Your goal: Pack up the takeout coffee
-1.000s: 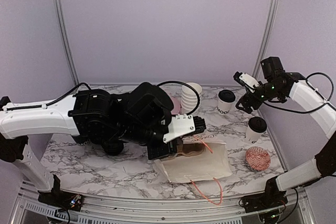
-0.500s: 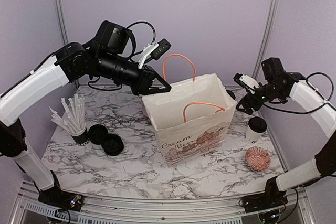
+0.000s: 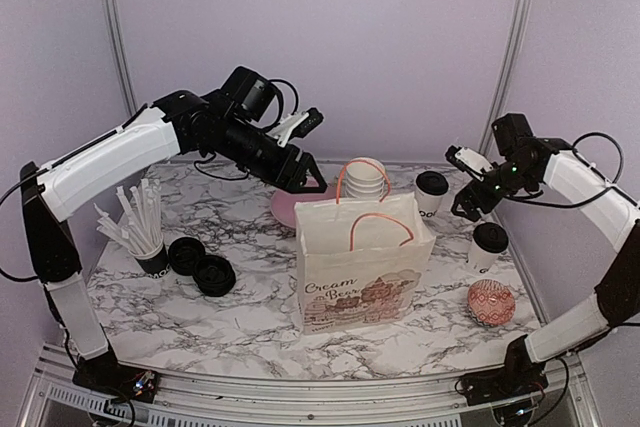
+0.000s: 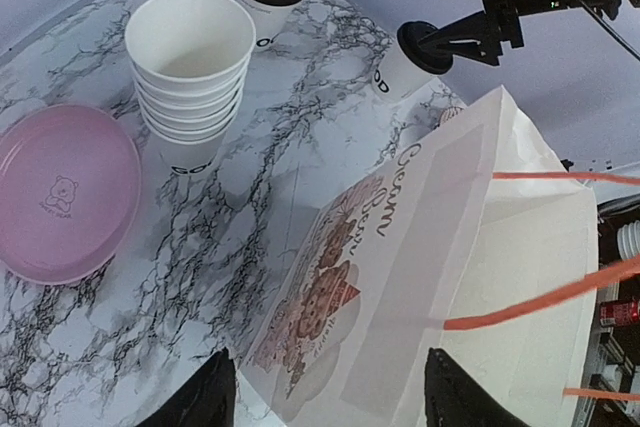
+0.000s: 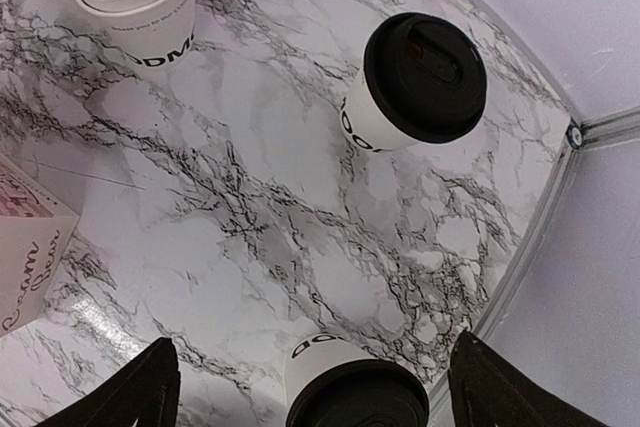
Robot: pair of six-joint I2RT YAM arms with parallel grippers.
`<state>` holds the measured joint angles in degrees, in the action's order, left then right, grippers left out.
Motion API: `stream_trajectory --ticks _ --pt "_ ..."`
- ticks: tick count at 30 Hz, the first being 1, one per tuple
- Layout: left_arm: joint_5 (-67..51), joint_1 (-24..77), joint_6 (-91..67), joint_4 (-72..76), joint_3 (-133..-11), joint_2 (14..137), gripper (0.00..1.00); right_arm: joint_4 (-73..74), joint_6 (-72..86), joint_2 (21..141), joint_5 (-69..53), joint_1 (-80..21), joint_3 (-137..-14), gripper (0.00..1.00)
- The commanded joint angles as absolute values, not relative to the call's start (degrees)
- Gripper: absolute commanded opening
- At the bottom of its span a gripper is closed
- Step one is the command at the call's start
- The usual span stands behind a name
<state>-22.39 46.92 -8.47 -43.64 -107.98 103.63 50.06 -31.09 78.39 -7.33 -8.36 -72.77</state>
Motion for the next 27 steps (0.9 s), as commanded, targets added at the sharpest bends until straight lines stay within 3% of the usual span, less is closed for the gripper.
stream_trajectory --ticks 1,8,27 --pt "-17.4 46.8 -6.0 -43.6 -109.0 98.5 0.66 50.0 -28.5 79.1 -2.2 -4.6 -74.3 0.91" --pt "-16.7 46.7 -4.3 -37.0 -99.8 92.1 0.67 60.4 -29.1 83.9 -6.5 4.0 -77.0 0.9" --pt "-16.9 46.7 -3.4 -35.0 -93.6 89.3 0.67 64.7 -30.5 87.6 -7.0 4.5 -76.3 0.93"
